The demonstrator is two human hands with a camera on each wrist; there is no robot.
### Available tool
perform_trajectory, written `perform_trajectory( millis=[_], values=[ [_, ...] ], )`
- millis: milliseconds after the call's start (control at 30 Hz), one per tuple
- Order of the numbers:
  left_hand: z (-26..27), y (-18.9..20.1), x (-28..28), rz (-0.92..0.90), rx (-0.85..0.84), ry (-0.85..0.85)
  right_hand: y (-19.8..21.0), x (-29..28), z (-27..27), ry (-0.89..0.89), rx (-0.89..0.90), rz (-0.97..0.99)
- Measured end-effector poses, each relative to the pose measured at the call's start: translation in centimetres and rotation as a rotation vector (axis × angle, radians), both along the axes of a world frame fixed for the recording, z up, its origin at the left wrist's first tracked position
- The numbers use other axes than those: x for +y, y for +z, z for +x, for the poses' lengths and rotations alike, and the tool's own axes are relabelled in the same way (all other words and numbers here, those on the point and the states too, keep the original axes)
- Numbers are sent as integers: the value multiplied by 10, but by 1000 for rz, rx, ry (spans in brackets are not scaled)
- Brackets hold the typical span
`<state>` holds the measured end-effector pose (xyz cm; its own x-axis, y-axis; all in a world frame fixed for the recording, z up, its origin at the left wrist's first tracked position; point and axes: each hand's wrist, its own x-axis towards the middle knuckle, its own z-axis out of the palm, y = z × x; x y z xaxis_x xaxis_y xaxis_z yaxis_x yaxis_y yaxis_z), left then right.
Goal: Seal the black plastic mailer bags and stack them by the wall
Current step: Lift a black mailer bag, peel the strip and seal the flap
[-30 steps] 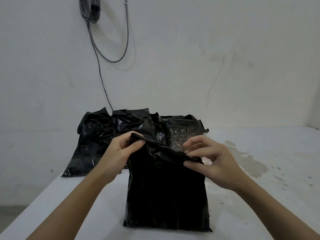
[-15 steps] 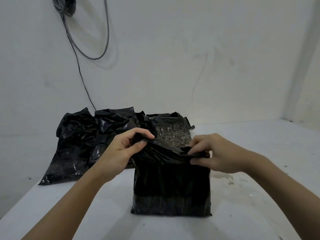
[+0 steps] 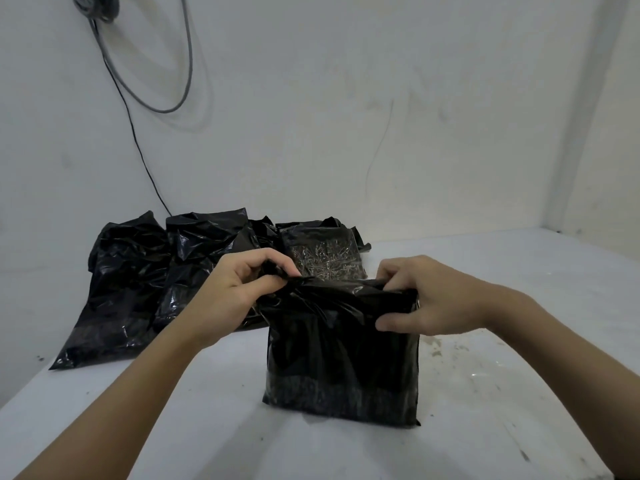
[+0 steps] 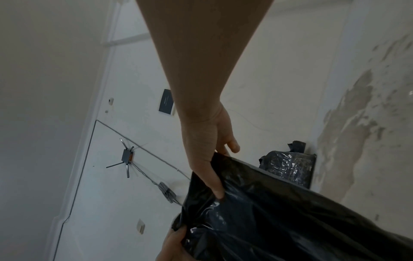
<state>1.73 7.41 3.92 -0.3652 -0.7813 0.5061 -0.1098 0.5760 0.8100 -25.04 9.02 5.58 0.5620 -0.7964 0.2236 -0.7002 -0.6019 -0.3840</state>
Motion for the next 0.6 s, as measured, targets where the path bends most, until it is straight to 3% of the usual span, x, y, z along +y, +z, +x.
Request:
perform_trajectory(
  millis=[167, 267, 333, 500, 600],
  values=[
    [0, 0, -4, -66, -44, 12, -8, -2, -8, 99, -380, 20],
    [0, -2, -8, -102, -92, 49, -9, -3, -8, 189, -699, 90],
    [-1, -1, -10, -144, -118, 111, -8, -4, -5, 202, -820, -12],
    [3, 13, -14, -305, -156, 232, -7, -4, 6, 95, -912, -249],
    [14, 27, -15, -367, -278, 210, -3, -5, 3, 78, -820, -306]
  ],
)
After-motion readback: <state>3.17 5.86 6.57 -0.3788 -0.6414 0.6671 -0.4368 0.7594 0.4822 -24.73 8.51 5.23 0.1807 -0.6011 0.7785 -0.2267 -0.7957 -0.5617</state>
